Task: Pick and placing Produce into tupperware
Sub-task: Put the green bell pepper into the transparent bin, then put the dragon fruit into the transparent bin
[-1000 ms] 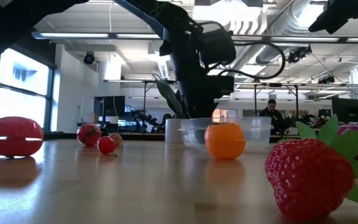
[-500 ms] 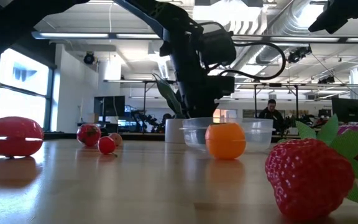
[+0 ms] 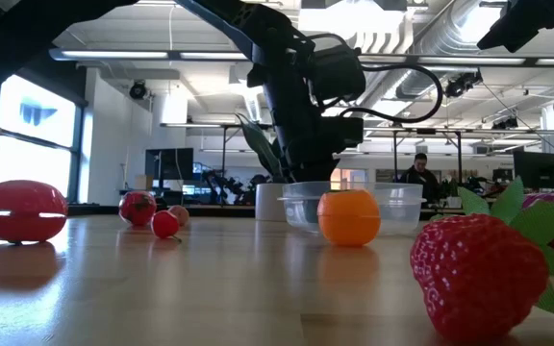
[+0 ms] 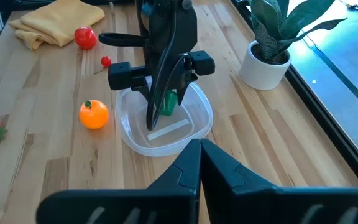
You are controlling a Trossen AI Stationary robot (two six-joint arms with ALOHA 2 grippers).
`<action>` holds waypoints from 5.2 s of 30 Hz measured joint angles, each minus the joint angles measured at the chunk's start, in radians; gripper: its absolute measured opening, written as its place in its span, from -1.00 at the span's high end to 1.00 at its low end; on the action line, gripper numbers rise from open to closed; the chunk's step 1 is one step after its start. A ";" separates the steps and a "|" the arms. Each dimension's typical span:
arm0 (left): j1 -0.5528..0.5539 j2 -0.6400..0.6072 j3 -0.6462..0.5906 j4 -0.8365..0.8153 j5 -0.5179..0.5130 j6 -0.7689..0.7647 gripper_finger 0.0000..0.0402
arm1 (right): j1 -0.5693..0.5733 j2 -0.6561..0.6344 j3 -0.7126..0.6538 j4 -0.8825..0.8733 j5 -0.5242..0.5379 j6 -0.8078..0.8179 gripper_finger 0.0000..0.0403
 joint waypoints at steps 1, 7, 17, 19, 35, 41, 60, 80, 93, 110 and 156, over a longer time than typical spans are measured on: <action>-0.001 0.000 0.005 -0.007 0.001 0.000 -0.21 | 0.000 0.000 0.000 0.000 0.000 0.000 1.00; -0.016 -0.002 0.077 -0.068 -0.004 0.035 -0.13 | 0.000 0.000 0.000 0.000 0.000 0.000 1.00; -0.026 -0.002 0.255 -0.372 -0.030 -0.018 -0.10 | 0.000 0.000 0.000 0.000 0.000 0.000 1.00; -0.023 -0.002 0.300 -0.499 -0.029 -0.063 -0.10 | 0.000 0.000 0.000 0.000 0.000 0.000 1.00; 0.023 -0.246 0.279 -0.766 -0.175 -0.255 -0.10 | 0.000 0.000 0.000 0.000 0.000 0.000 1.00; 0.064 -0.440 -0.076 -0.556 -0.131 -0.310 -0.10 | 0.000 0.000 0.000 0.000 0.000 0.000 1.00; 0.120 -0.787 -0.656 -0.285 -0.199 -1.374 -0.10 | 0.000 0.000 0.000 0.000 0.000 0.000 1.00; 0.119 -0.779 -0.803 -0.196 -0.098 -1.796 -0.10 | 0.000 0.000 0.000 0.000 0.000 0.000 1.00; 0.119 -0.778 -0.824 -0.193 -0.135 -1.808 -0.10 | 0.000 0.000 0.000 0.000 0.000 0.000 1.00; 0.120 -0.706 -0.824 -0.164 -0.159 -1.780 -0.13 | 0.000 0.000 0.000 0.000 0.000 0.000 1.00; 0.119 -0.653 -0.930 -0.013 -0.157 -1.803 -0.18 | 0.000 0.000 0.000 0.000 0.000 0.000 1.00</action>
